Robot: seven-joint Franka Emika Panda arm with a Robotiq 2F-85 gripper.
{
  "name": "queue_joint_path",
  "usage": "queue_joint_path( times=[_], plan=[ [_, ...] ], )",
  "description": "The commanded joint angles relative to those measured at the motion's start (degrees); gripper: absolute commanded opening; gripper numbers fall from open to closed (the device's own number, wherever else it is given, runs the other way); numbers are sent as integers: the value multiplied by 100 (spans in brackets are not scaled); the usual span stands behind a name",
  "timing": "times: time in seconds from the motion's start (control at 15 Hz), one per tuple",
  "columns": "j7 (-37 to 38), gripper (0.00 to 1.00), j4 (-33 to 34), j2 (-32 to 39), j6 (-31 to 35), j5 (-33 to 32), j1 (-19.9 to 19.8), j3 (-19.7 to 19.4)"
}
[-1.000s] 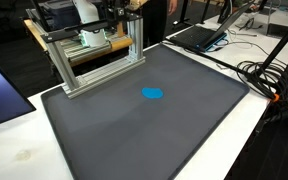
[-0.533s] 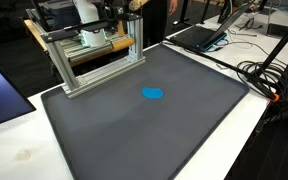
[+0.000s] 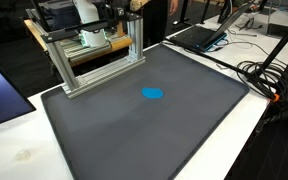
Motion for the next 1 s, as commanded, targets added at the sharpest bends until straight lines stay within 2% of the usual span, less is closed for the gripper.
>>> queue_joint_path(
  times=[0.0,0.4,0.67,0.93],
  plan=[
    [175,100,95,-138,-140,-40,-76,112],
    [507,100,306,-137,-375,-335,-231,280],
    [486,100,541,-141,-382,-381,-229,240],
    [399,100,1202,165,-367,-279,-249,115]
  ],
)
